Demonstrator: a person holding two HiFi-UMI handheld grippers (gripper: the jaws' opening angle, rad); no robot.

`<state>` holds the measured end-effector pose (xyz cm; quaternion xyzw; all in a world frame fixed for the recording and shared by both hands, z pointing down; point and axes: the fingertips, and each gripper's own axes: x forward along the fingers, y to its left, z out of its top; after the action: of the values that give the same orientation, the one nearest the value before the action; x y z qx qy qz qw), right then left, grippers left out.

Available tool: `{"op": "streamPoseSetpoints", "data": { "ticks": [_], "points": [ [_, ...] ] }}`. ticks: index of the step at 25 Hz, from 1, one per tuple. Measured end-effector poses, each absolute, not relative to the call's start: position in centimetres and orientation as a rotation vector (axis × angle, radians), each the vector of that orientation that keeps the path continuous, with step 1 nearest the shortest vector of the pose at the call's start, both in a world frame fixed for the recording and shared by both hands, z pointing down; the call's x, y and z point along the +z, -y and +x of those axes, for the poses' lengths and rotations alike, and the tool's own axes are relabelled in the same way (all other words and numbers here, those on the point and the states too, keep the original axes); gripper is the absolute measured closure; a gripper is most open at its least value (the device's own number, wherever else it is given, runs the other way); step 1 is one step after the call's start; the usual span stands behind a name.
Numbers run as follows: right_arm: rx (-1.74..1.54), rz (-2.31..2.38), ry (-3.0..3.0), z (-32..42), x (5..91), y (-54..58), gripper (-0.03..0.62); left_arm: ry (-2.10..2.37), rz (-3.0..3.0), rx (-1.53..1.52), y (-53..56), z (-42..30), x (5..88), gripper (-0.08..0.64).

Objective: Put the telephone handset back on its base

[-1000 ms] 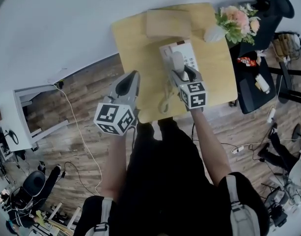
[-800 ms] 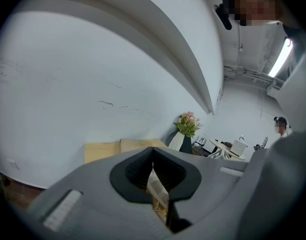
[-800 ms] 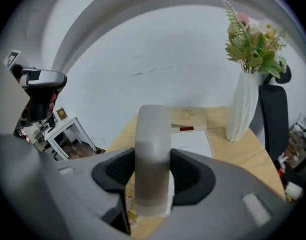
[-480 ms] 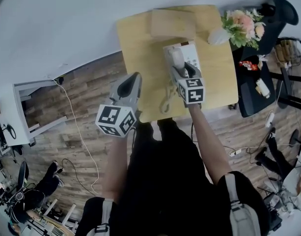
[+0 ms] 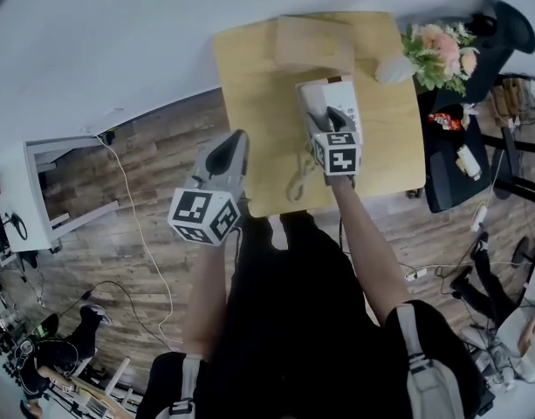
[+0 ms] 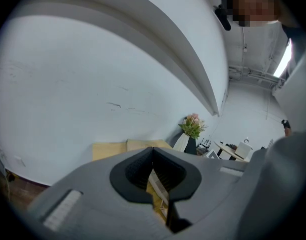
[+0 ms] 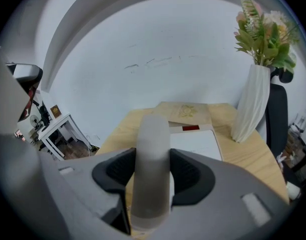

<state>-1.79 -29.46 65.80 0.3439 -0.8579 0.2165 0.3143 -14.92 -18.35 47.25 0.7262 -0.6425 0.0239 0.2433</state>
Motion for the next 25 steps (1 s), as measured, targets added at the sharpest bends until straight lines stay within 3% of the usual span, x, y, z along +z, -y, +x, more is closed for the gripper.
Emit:
{"op": "streamPoseSetpoints", "data": {
  "ticks": [25],
  "points": [
    [0.551, 0.931, 2.194, -2.6, 66.9, 29.8, 0.374, 1.793, 1.960, 0.060, 17.8, -16.1, 46.7, 0.551]
  ]
}}
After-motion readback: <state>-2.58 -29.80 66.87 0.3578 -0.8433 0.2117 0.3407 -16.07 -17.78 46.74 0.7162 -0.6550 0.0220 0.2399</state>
